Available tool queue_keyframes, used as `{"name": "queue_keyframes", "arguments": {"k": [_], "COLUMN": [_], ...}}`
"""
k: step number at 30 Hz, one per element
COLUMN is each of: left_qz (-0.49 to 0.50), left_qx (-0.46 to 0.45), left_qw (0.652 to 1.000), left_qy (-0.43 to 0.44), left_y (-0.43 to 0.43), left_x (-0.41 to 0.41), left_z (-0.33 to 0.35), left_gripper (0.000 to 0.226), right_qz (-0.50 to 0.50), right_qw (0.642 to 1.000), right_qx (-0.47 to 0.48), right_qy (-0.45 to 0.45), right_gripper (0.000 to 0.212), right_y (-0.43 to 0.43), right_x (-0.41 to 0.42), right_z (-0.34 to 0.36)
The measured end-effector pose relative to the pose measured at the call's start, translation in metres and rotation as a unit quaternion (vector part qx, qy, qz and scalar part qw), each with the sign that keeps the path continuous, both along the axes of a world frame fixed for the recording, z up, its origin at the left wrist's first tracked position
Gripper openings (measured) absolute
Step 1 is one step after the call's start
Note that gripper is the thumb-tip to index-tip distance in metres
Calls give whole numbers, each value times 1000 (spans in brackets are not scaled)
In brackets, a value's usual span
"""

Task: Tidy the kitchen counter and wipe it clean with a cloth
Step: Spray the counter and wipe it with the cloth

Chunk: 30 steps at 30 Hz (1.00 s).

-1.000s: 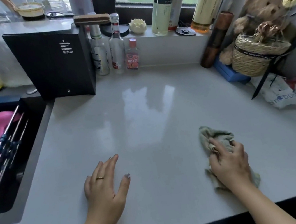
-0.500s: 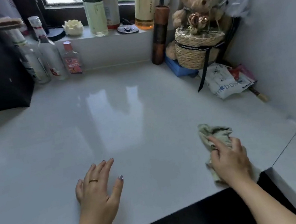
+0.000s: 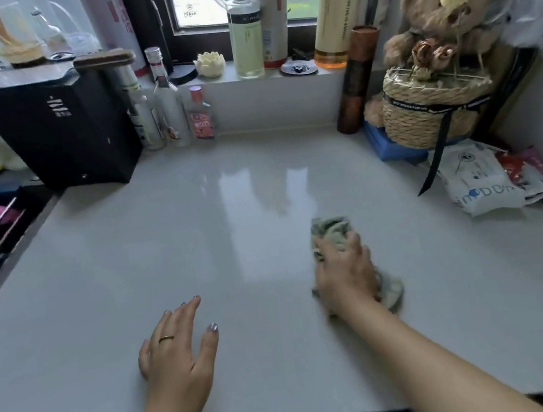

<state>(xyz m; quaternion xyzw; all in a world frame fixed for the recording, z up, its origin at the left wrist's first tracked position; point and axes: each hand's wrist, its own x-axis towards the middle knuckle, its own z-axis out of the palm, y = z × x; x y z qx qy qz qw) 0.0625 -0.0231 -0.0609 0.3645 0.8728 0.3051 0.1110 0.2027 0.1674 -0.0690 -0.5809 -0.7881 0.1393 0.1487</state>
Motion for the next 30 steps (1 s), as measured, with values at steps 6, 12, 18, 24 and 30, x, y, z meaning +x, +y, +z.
{"name": "queue_keyframes", "arguments": {"k": [6,12,18,24,30], "left_qz": [86,109,116,142,142], "left_qx": [6,2,1,12,22], "left_qw": [996,994,993,989,989], "left_qy": [6,-8,-11,-37,-36], "left_y": [-25,-43,-63,-95,-118], "left_x": [-29,-69,-130,-203,-253], "left_z": [0,-5,-4,1,4], "left_gripper": [66,64,69,64,63], "right_qz": [381,166,-23,95,226], "right_qw": [921,984,999,994,973], "right_qx": [56,50,26,47,43], "right_qy": [62,29,-13,6,9], "right_gripper": [31,43,40,39,34], "right_y": [-108,35,121,56,-39], "right_x": [-82,-97,-145,-263,-394], "right_z": [1,-5,-5,-6,-8]}}
